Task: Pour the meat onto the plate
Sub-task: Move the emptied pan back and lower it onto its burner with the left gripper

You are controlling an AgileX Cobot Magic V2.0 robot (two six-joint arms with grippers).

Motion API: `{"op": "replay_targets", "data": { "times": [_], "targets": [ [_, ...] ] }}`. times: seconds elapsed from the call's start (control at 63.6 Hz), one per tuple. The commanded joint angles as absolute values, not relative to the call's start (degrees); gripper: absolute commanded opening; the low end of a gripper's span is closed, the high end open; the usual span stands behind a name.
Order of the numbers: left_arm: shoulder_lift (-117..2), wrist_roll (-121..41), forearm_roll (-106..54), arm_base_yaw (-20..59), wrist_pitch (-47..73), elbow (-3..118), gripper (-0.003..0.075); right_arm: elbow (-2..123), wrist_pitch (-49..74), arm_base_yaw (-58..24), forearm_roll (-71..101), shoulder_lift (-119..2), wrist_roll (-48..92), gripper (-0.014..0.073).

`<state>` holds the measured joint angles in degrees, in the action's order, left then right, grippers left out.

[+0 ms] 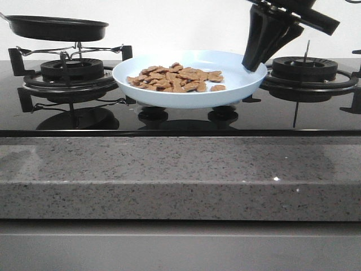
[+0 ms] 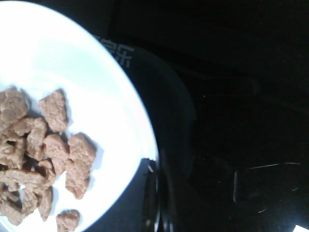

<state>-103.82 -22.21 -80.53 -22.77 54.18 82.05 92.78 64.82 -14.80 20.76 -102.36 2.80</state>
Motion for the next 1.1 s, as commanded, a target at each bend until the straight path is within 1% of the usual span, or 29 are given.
{"op": "replay_targets", "data": {
  "times": [0.0,0.912,0.959,0.991,1.085],
  "targets": [
    [-101.86,-22.02,-86.08,-22.78,55.52,83.92,-0.0020,94.13,63.68,-14.75,22.55,-98.92,3.39,-0.0058],
    [-102.98,-22.25,-84.31,-20.92,55.35,83.84,-0.0016,94.13,63.68,-14.75,22.55,-98.92,3.39,-0.0058],
    [-102.98,-22.25,-83.63,-20.92,55.35,83.84,0.0001,94.13,63.68,-14.75,22.55,-98.92,3.39,-0.0058],
    [-102.98,-22.27,-83.22,-20.92,55.35,83.84,0.0028,94.13,63.68,-14.75,22.55,-98.92,3.39,-0.0058],
    [-102.98,-22.38,-82.29,-20.92,55.55,83.84,0.0139,94.13,63.68,-14.75,22.55,-98.92,3.39,-0.0058]
  ]
}}
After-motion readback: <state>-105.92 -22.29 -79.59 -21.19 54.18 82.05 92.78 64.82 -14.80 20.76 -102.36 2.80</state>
